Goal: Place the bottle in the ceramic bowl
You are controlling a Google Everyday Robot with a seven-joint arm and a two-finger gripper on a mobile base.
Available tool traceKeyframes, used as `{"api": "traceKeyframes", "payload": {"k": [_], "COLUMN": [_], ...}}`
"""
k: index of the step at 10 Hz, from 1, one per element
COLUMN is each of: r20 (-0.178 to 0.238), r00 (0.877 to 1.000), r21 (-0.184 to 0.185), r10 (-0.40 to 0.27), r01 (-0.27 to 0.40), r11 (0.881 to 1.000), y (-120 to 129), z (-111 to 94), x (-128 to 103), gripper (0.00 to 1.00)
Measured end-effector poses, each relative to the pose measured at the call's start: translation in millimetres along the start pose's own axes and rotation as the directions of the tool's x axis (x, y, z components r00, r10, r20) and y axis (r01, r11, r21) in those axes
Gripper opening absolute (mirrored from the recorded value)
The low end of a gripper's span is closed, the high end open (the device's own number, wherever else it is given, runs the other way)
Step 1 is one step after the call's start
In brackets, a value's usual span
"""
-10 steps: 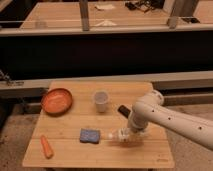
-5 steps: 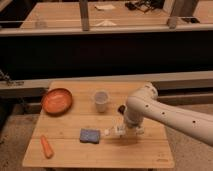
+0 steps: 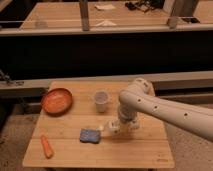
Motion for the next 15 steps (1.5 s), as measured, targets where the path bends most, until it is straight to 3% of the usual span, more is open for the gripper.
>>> {"api": "traceKeyframes", "payload": {"k": [4,8,10,15], "r20": [-0.003,-0.014,-0.015,-0.039], "r00": [0.999,0.999,0.998,0.996], "r21": [0.009,0.016,0.021,0.028], "r10": [-0.032,-0.049,-0.063,-0.080], "r01": [0.032,0.049,0.063,0.081], "r11": [0.999,0.999,0.998,0.996], "y": [-16,-29,-43,-59], "z": [-8,-15,-16,-20], "x": [-31,-47,-69,-84], "gripper": [0.08,0.08,0.08,0.08]}}
